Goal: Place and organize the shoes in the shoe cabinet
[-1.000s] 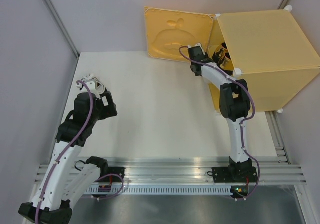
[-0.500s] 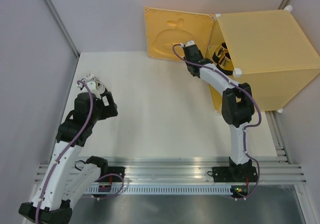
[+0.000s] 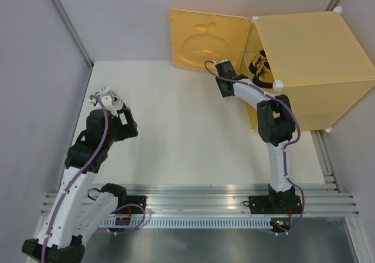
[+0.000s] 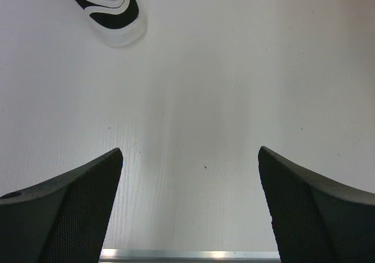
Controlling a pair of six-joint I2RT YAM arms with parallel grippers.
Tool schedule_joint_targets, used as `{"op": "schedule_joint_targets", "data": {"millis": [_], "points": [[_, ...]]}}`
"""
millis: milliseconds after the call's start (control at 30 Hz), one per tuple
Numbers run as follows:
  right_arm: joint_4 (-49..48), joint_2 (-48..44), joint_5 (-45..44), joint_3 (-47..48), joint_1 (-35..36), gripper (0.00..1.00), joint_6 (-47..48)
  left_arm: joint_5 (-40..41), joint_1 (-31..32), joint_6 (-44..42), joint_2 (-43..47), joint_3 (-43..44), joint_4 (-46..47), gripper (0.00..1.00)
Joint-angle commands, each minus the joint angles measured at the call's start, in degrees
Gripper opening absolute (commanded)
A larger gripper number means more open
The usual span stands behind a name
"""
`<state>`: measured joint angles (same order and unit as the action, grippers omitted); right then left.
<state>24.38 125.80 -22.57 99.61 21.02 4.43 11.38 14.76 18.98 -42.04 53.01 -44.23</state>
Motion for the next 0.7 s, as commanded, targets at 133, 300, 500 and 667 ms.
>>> {"op": "schedule_joint_targets", "data": {"millis": [133,300,500,667], "points": [[-0.92,4.45,-2.83,2.51,-3.17,0.53,-2.67,-0.57,0.09,-0.97,0.12,1.21,0.99,0.99],[-1.00,6.30,-5.90,4.27,-4.23,0.52,-2.40,-0.13,0.09,-1.23,-0.06,1.48,1.07,0.99],[-1.27,6.13,-5.39,4.62,-5.11,0.53,-2.84,-0.04,0.09,-1.32,-1.11,1.83,1.16,0.99],[-1.62,6.56,-4.15,5.41,-5.11,0.53,-3.02,-0.13,0.09,-1.49,-1.90,2.00,1.42,0.99]]}}
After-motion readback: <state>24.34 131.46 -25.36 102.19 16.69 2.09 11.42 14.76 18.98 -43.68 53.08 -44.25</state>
